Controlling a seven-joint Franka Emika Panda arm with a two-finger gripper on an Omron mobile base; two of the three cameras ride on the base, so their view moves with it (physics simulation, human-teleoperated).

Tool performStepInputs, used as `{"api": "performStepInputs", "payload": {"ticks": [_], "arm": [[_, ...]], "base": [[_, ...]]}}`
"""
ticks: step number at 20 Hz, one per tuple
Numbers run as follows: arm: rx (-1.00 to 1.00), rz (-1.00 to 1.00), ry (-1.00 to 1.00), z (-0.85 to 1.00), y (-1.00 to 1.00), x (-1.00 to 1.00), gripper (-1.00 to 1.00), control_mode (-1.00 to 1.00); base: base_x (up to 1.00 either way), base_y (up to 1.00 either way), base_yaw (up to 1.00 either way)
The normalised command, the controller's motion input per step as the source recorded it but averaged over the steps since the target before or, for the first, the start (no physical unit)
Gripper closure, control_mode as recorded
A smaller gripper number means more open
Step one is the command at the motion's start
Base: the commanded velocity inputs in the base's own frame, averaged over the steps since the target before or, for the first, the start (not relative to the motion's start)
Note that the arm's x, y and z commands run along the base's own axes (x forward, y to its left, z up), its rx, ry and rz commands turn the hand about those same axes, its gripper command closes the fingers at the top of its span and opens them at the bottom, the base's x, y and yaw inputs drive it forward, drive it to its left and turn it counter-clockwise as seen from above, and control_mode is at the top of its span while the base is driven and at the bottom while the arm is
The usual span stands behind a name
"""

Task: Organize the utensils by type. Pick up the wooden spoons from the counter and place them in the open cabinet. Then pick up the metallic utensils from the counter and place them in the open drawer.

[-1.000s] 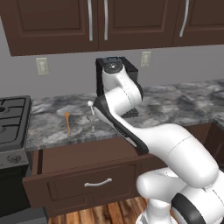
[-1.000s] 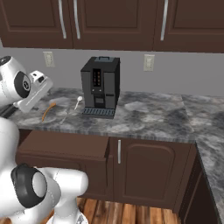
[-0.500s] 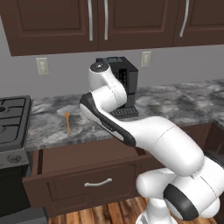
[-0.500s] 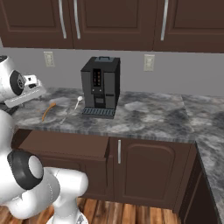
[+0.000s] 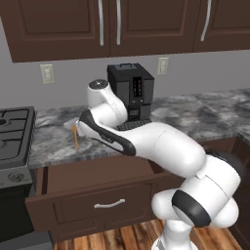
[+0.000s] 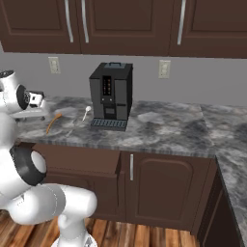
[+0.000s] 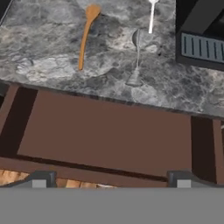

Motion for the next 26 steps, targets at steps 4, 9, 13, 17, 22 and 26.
{"api": "performStepInputs", "payload": {"ticks": [4, 9, 13, 17, 22, 26], "arm": [[0.0, -0.15, 0.23, -0.03, 0.1, 0.48, -1.0, -1.0], [0.0, -0.08, 0.2, -0.15, 0.06, 0.54, -1.0, -1.0], [0.0, -0.08, 0.08, -0.37, 0.47, 0.53, -1.0, -1.0], [0.0, -0.06, 0.04, -0.29, 0.28, 0.5, -1.0, -1.0], [-0.02, -0.03, 0.06, -0.31, 0.23, 0.54, -1.0, -1.0], [-0.03, -0.04, 0.02, -0.33, 0.06, 0.47, -1.0, -1.0]], "base": [[0.0, 0.0, 0.0], [0.0, 0.0, 0.0], [0.0, 0.0, 0.0], [0.0, 0.0, 0.0], [0.0, 0.0, 0.0], [0.0, 0.0, 0.0]]}}
